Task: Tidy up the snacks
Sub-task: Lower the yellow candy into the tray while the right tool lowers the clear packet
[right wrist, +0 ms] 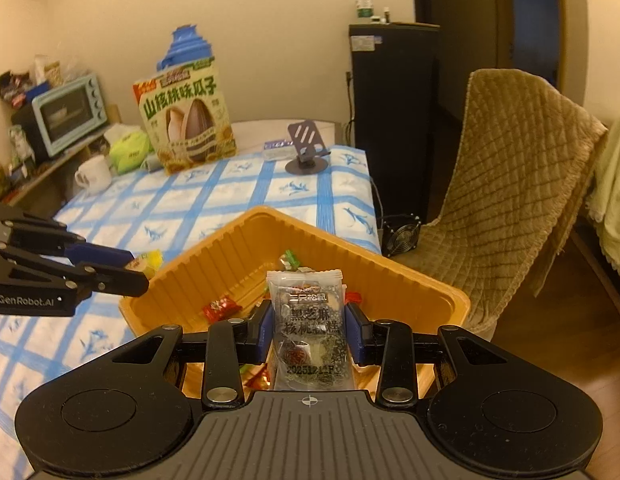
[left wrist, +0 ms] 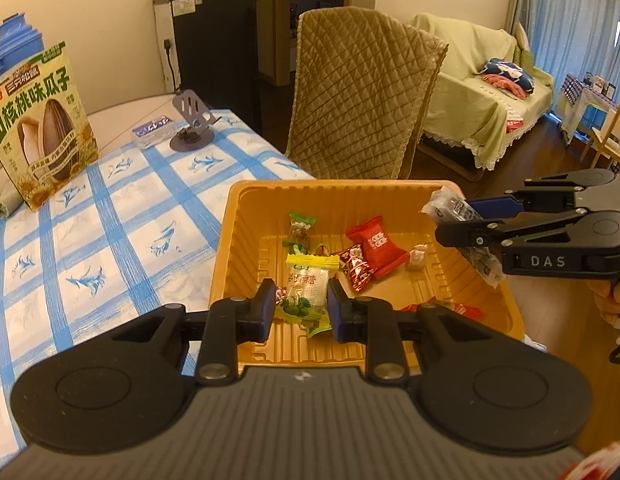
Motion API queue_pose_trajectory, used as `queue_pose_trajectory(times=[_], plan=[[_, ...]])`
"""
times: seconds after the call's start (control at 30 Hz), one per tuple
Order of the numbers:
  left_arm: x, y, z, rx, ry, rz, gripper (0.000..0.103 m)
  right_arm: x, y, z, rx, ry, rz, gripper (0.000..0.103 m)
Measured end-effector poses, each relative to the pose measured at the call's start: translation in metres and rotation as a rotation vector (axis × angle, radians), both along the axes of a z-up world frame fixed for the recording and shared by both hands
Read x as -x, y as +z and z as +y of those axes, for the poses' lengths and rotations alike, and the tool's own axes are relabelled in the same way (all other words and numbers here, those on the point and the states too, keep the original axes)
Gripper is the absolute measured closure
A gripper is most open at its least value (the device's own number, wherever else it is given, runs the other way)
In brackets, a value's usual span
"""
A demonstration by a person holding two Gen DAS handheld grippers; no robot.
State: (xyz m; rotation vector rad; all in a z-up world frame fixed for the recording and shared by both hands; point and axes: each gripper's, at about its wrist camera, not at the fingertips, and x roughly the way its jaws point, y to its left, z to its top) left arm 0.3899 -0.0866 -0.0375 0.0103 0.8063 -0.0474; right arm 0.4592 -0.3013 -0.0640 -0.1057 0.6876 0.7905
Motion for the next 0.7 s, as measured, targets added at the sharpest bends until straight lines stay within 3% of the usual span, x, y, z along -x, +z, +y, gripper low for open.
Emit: queue_pose_trajectory(times=[0.33,0.7], plan=[[-0.016,-0.008,0.002,0.001,0.022,0.022,0.078,-0.017,-0.022,0.016,0.05,0.068,-0.008,0.065],[-0.03,-0.015,-0.003,-0.001,0.018,0.039,0.078,-0.03,-0.041,0.024,0.084,0.097,0.044,0.065]])
